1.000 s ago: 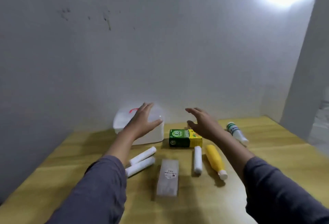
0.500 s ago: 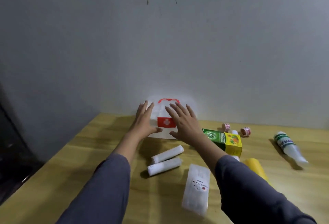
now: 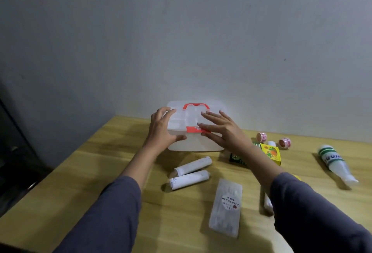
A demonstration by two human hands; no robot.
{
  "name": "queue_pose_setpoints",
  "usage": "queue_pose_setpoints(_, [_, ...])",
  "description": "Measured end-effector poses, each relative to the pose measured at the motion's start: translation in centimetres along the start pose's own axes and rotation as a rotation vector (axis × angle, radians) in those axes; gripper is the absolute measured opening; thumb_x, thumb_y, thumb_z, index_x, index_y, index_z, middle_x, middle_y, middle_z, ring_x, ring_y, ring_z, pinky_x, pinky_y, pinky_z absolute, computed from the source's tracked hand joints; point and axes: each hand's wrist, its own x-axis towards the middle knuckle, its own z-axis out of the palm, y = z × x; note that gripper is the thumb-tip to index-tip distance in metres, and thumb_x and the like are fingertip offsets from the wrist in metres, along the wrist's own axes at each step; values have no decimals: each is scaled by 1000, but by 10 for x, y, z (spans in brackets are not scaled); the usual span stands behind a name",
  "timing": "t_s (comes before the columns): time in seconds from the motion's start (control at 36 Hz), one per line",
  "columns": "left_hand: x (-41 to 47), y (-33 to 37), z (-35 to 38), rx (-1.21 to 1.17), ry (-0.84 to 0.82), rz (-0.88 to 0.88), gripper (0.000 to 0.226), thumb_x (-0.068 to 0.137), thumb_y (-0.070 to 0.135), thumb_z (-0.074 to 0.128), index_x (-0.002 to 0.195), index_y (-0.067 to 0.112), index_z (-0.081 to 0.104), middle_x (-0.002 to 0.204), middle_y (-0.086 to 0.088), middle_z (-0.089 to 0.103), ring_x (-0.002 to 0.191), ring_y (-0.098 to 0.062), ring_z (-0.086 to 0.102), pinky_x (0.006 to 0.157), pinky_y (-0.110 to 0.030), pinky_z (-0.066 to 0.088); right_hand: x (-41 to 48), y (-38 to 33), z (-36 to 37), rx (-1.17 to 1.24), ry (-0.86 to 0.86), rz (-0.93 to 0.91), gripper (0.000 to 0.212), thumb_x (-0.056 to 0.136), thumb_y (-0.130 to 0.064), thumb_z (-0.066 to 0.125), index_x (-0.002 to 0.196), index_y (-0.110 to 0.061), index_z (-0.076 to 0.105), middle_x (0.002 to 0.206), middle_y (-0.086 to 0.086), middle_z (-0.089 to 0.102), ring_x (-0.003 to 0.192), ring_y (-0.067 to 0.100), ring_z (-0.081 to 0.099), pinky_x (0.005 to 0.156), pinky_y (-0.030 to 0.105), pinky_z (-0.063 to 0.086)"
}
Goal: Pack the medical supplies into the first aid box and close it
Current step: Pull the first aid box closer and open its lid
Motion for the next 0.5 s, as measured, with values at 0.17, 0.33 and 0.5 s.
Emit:
queue_pose_setpoints(0.17, [0, -1, 6, -239, 19, -194, 106, 57, 28, 90, 142, 13, 29, 146, -6, 29, 134, -22, 31, 109, -37, 36, 6, -6, -6, 150, 5, 92, 31, 89, -25, 57, 117, -14, 65, 135, 9, 56, 131, 24, 47, 113, 38, 27])
queue_pose_setpoints(0.33, [-7, -7, 14, -618, -26, -282, 93, 62, 15, 86, 140, 17, 34, 131, -1, 50, 121, -18, 48, 92, -30, 47, 11, -5, -12, 225, -27, 137, 27, 90, -21, 57, 114, -11, 67, 133, 8, 58, 131, 21, 47, 114, 38, 28])
queue_pose_setpoints(0.5, [-8, -6, 14, -688, -30, -227, 75, 65, 4, 83, 123, 29, 41, 109, 16, 56, 101, 0, 54, 75, -10, 47, 25, -9, -23, 255, 36, 168, 27, 90, -18, 58, 114, -7, 67, 127, 10, 63, 125, 22, 54, 112, 40, 32])
